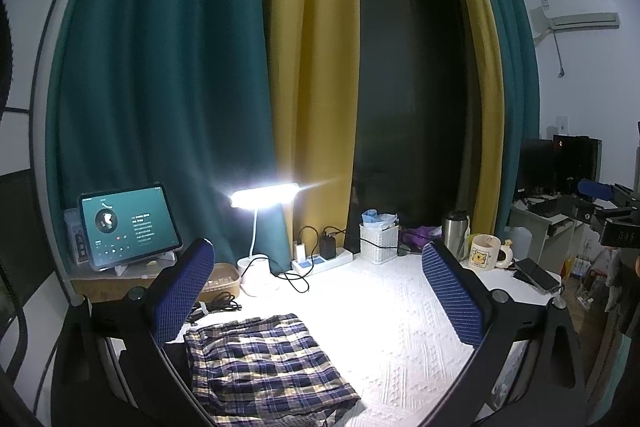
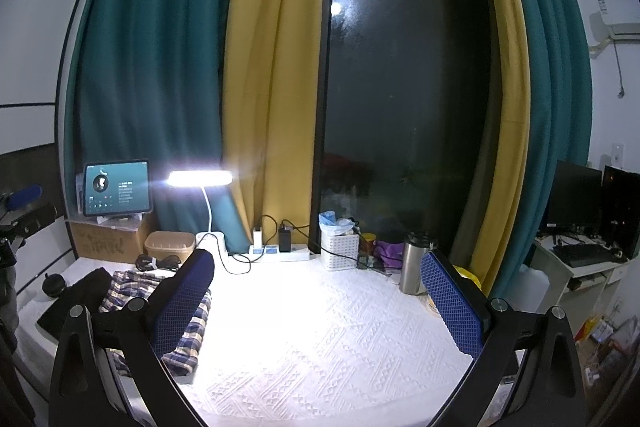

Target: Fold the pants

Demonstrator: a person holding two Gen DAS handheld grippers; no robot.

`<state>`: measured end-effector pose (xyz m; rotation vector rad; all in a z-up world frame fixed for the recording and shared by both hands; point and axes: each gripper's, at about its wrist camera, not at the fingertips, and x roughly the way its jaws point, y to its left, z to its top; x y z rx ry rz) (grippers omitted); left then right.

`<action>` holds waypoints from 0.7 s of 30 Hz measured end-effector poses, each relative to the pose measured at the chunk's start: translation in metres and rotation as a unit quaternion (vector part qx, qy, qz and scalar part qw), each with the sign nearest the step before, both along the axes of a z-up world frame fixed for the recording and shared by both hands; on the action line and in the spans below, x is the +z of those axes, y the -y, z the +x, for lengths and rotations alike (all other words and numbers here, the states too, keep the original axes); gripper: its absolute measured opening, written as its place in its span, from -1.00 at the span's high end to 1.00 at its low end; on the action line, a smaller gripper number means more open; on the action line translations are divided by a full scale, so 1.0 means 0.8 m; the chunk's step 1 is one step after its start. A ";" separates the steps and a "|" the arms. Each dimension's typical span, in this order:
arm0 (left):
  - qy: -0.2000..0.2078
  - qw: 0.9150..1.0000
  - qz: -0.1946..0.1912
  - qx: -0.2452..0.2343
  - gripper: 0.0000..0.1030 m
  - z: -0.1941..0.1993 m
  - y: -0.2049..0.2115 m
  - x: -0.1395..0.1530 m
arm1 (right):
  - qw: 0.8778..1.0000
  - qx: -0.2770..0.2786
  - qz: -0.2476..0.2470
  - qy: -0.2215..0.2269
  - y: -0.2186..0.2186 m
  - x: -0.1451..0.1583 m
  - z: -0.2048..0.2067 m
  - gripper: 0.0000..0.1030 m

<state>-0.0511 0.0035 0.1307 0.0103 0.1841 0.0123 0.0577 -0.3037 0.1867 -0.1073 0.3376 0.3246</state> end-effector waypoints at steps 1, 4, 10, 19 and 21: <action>-0.001 1.000 0.000 0.000 -1.00 0.000 0.000 0.000 | 1.000 0.000 0.000 0.000 0.000 0.000 0.000 -1.00; -0.002 1.000 0.001 -0.001 -1.00 0.000 -0.001 -0.001 | 1.000 0.001 -0.001 -0.001 0.000 0.000 0.001 -1.00; -0.004 1.000 0.000 0.000 -1.00 0.002 -0.003 -0.003 | 1.000 -0.001 -0.003 -0.002 -0.005 -0.002 -0.002 -1.00; -0.004 1.000 -0.001 0.000 -1.00 0.002 -0.003 -0.003 | 1.000 -0.001 -0.002 -0.002 -0.004 -0.002 -0.002 -1.00; -0.005 1.000 0.000 0.000 -1.00 0.002 -0.004 -0.004 | 1.000 -0.001 -0.002 -0.002 -0.004 -0.002 -0.001 -1.00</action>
